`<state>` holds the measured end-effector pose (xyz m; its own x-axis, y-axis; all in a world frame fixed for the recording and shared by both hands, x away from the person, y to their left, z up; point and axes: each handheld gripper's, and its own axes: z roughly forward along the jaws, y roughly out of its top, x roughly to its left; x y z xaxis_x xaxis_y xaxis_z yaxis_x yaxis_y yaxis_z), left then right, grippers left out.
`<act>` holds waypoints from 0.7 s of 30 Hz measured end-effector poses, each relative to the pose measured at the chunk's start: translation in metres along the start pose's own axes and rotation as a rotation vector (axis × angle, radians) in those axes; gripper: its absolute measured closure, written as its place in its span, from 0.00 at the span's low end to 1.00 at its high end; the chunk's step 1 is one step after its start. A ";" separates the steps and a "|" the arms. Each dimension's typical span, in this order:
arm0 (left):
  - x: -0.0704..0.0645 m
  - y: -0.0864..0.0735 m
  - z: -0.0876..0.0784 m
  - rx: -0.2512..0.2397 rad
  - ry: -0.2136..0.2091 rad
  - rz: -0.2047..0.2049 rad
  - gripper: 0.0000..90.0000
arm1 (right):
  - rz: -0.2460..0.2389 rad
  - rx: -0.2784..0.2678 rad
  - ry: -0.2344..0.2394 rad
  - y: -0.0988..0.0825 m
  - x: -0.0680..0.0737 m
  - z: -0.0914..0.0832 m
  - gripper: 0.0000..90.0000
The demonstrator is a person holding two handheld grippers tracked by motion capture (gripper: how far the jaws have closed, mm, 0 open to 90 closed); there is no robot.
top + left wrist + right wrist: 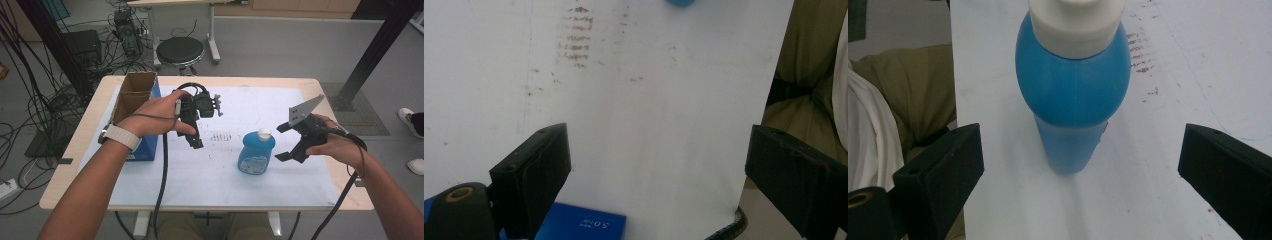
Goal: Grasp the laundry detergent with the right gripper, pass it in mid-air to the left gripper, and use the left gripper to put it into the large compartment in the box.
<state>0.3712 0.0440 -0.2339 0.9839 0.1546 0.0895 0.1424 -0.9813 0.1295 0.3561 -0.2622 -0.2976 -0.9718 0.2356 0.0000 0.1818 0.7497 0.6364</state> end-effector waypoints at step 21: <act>0.000 -0.002 0.003 -0.004 -0.004 -0.008 0.13 | 0.007 -0.045 0.000 -0.014 0.001 0.010 0.06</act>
<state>0.3712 0.0458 -0.2376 0.9832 0.1619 0.0848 0.1498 -0.9796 0.1337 0.3537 -0.2661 -0.3144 -0.9705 0.2412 0.0047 0.1820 0.7191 0.6707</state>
